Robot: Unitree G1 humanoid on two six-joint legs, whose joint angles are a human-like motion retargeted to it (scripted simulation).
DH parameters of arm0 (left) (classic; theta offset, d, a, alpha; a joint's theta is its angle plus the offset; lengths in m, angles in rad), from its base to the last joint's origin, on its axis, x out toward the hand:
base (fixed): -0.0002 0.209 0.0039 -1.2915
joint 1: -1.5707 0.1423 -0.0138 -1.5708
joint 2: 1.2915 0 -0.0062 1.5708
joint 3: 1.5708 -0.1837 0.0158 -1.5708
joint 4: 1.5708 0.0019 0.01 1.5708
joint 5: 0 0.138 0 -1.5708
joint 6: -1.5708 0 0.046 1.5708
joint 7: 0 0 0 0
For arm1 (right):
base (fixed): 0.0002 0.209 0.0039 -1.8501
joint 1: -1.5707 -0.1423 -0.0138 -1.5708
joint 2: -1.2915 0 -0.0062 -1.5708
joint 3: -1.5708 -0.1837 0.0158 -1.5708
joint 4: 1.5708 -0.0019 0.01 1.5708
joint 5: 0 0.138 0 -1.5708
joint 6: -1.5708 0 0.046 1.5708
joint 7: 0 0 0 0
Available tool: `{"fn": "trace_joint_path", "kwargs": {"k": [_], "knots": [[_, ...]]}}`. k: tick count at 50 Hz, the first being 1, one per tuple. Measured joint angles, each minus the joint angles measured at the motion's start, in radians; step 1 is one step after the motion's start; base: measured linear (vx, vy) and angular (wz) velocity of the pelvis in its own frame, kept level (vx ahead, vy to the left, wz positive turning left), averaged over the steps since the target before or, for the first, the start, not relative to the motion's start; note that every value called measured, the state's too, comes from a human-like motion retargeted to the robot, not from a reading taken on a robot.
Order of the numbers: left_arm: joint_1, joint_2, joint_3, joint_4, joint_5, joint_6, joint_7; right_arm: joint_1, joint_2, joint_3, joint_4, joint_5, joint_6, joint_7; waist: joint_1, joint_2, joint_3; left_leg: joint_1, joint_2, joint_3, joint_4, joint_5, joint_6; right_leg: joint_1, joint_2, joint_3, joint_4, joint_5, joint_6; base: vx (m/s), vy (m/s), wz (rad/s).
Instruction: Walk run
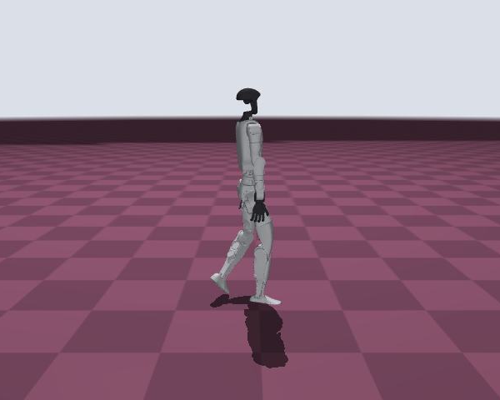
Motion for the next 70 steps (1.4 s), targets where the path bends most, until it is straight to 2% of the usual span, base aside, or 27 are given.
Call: {"fn": "trace_joint_path", "kwargs": {"k": [2,5,7,9,12,15,16,18,20,22,25,27,28,32,35,42,45,46,48,50,53,55,58,60,62,67,70], "knots": [[0.035,-0.012,0.052,0.035,0.0,0.014,0.044,-0.051,0.004,0.015,-0.021,-0.028,-0.01,-0.021,0.026,0.038,0.009,-0.142,0.026,-0.066,0.01,-0.084,-0.038,0.092,0.071,-0.052,-0.097,0.008,0.002,0.7,-0.2,-0.14],[0.082,-0.009,0.118,0.101,-0.051,0.028,0.094,-0.107,-0.002,0.054,-0.075,-0.023,-0.037,0.024,0.073,0.063,0.013,-0.272,0.038,-0.042,-0.146,-0.144,-0.009,0.19,0.147,-0.071,-0.184,-0.012,0.006,0.76,-0.23,-0.25],[0.098,0.0,0.156,0.149,-0.092,0.036,0.093,-0.143,-0.006,0.062,-0.122,-0.018,-0.047,0.061,0.115,0.086,0.021,-0.345,0.04,-0.04,-0.294,-0.151,-0.009,0.248,0.195,-0.069,-0.215,-0.039,0.014,0.98,-0.26,-0.41],[0.107,0.008,0.178,0.177,-0.118,0.05,0.072,-0.183,-0.012,0.055,-0.164,-0.016,-0.055,0.078,0.163,0.108,0.039,-0.426,0.017,-0.116,-0.433,-0.148,-0.037,0.302,0.24,-0.043,-0.235,-0.065,0.026,0.81,-0.18,-0.57],[0.12,0.02,0.181,0.177,-0.115,0.074,0.023,-0.233,-0.022,0.049,-0.206,-0.009,-0.067,0.076,0.211,0.121,0.055,-0.527,-0.008,-0.242,-0.586,-0.136,-0.092,0.372,0.27,-0.019,-0.247,-0.097,0.057,0.75,-0.1,-0.36],[0.128,0.047,0.166,0.177,-0.063,0.082,-0.025,-0.246,-0.01,0.054,-0.212,0.017,-0.065,0.062,0.227,0.116,0.046,-0.57,-0.027,-0.268,-0.64,-0.131,-0.083,0.427,0.27,-0.004,-0.236,-0.09,0.108,1.1,-0.04,-0.13],[0.125,0.058,0.163,0.177,-0.041,0.084,-0.03,-0.236,-0.002,0.053,-0.209,0.028,-0.064,0.063,0.229,0.112,0.039,-0.567,-0.028,-0.264,-0.614,-0.123,-0.057,0.442,0.27,0.004,-0.225,-0.069,0.129,1.1,-0.03,0.0],[0.117,0.075,0.152,0.177,-0.015,0.086,-0.03,-0.202,0.006,0.051,-0.2,0.043,-0.063,0.078,0.248,0.102,0.022,-0.541,-0.021,-0.19,-0.563,-0.111,-0.013,0.473,0.262,0.004,-0.199,-0.004,0.168,1.0,-0.02,-0.22],[0.108,0.084,0.147,0.177,-0.015,0.085,-0.019,-0.153,0.01,0.037,-0.175,0.023,-0.063,0.107,0.293,0.097,0.016,-0.527,-0.002,-0.252,-0.51,-0.081,-0.008,0.507,0.249,0.008,-0.154,0.115,0.185,1.2,0.0,-0.78],[0.089,0.073,0.154,0.177,-0.044,0.076,-0.007,-0.108,0.025,0.038,-0.133,-0.02,-0.058,0.092,0.297,0.099,0.011,-0.501,0.008,-0.317,-0.452,-0.126,0.008,0.494,0.223,-0.006,-0.051,0.311,0.138,0.97,-0.06,-0.59],[0.062,0.053,0.13,0.164,-0.109,0.055,-0.022,-0.053,0.027,0.059,-0.069,-0.073,-0.03,0.044,0.254,0.168,0.006,-0.371,0.061,-0.339,-0.467,-0.213,0.026,0.438,0.203,-0.104,0.22,0.543,0.039,0.84,0.02,-0.24],[0.023,0.047,0.099,0.149,-0.15,0.05,-0.032,-0.028,0.017,0.074,-0.053,-0.114,-0.024,0.016,0.228,0.217,0.019,-0.292,0.119,-0.297,-0.482,-0.255,0.015,0.365,0.156,-0.167,0.429,0.442,-0.024,1.18,0.07,-0.55],[0.003,0.043,0.087,0.138,-0.161,0.05,-0.028,-0.014,0.015,0.073,-0.05,-0.138,-0.029,-0.001,0.21,0.23,0.025,-0.257,0.12,-0.297,-0.499,-0.269,0.011,0.305,0.132,-0.166,0.52,0.382,-0.031,1.05,0.02,-0.41],[-0.097,0.049,0.01,0.072,-0.16,0.031,-0.015,0.036,0.012,0.042,-0.036,-0.142,-0.044,-0.041,0.104,0.202,0.043,-0.116,0.028,-0.252,-0.652,-0.266,0.008,0.014,0.04,-0.142,0.711,0.247,-0.005,0.74,-0.05,0.31],[-0.165,0.068,-0.053,0.001,-0.132,-0.002,-0.036,0.08,0.019,-0.003,-0.029,-0.097,-0.032,-0.019,0.023,0.185,0.038,-0.041,-0.027,-0.25,-0.724,-0.28,-0.012,-0.155,0.048,-0.128,0.588,0.169,0.02,0.71,-0.11,0.84],[-0.3,0.136,-0.125,-0.145,-0.125,-0.063,-0.076,0.126,0.049,-0.09,-0.018,0.023,0.022,0.057,-0.111,0.159,0.038,0.137,-0.099,-0.279,-0.792,-0.368,-0.072,-0.378,0.125,-0.073,-0.038,0.048,0.011,0.87,-0.24,0.65],[-0.313,0.133,-0.128,-0.182,-0.138,-0.074,-0.076,0.136,0.05,-0.108,-0.018,0.037,0.021,0.079,-0.132,0.171,0.02,0.185,-0.107,-0.317,-0.774,-0.391,-0.092,-0.424,0.148,-0.071,-0.107,0.025,0.022,1.09,-0.33,0.32],[-0.305,0.125,-0.126,-0.188,-0.143,-0.078,-0.073,0.134,0.049,-0.113,-0.019,0.033,0.025,0.079,-0.132,0.179,0.009,0.194,-0.109,-0.336,-0.761,-0.375,-0.106,-0.427,0.151,-0.063,-0.069,0.034,-0.017,1.08,-0.28,0.15],[-0.274,0.11,-0.118,-0.193,-0.147,-0.082,-0.076,0.134,0.047,-0.118,-0.022,0.025,0.025,0.071,-0.152,0.193,-0.014,0.218,-0.107,-0.359,-0.732,-0.306,-0.14,-0.415,0.135,-0.112,-0.013,0.095,-0.074,1.01,-0.23,0.38],[-0.218,0.1,-0.094,-0.187,-0.128,-0.08,-0.089,0.136,0.046,-0.103,-0.016,0.034,0.013,0.057,-0.189,0.195,-0.017,0.26,-0.107,-0.356,-0.683,-0.166,-0.172,-0.384,0.122,-0.063,0.043,0.158,-0.07,1.26,-0.34,0.71],[-0.124,0.046,-0.061,-0.14,-0.077,-0.069,-0.05,0.122,0.052,-0.114,-0.005,0.062,0.011,0.027,-0.178,0.157,-0.034,0.266,-0.084,-0.193,-0.515,0.163,-0.108,-0.311,0.071,0.047,0.117,0.087,-0.062,1.07,-0.22,0.28],[-0.072,0.021,-0.033,-0.091,-0.057,-0.053,-0.005,0.11,0.05,-0.081,-0.014,0.082,0.0,0.023,-0.12,0.08,-0.031,0.25,-0.107,-0.052,-0.342,0.261,-0.024,-0.221,0.029,0.076,0.101,0.039,-0.055,1.21,-0.37,-0.72],[-0.018,0.018,-0.007,-0.022,-0.061,-0.043,0.043,0.052,0.039,-0.028,-0.027,0.076,-0.017,0.008,-0.076,-0.008,-0.004,0.134,-0.057,0.035,-0.09,0.094,0.033,-0.092,-0.052,0.036,0.07,-0.01,-0.022,0.82,-0.27,-0.07],[0.017,0.011,0.05,0.005,-0.039,-0.056,0.071,-0.005,0.036,-0.002,-0.037,0.043,-0.019,-0.017,-0.054,-0.017,0.016,0.011,-0.009,0.036,-0.003,0.02,0.013,-0.012,-0.025,0.032,0.019,-0.021,-0.008,0.51,-0.2,0.09],[0.052,0.003,0.114,0.038,-0.042,-0.073,0.103,-0.065,0.028,0.025,-0.052,0.009,-0.031,-0.033,-0.027,0.021,0.028,-0.139,0.02,-0.02,0.003,-0.053,-0.022,0.078,0.041,-0.048,-0.07,-0.014,-0.006,0.44,-0.18,-0.18],[0.121,0.013,0.193,0.139,-0.124,-0.061,0.109,-0.18,-0.011,0.086,-0.118,-0.008,-0.072,0.009,0.072,0.087,0.053,-0.389,0.023,-0.068,-0.314,-0.141,-0.044,0.246,0.19,-0.058,-0.204,-0.046,0.017,1.11,-0.29,-0.56],[0.132,0.025,0.211,0.177,-0.122,-0.026,0.085,-0.247,-0.032,0.08,-0.153,-0.006,-0.081,0.034,0.138,0.103,0.072,-0.513,0.013,-0.136,-0.512,-0.186,-0.064,0.327,0.233,-0.019,-0.237,-0.081,0.045,0.71,-0.14,-0.59]]}}
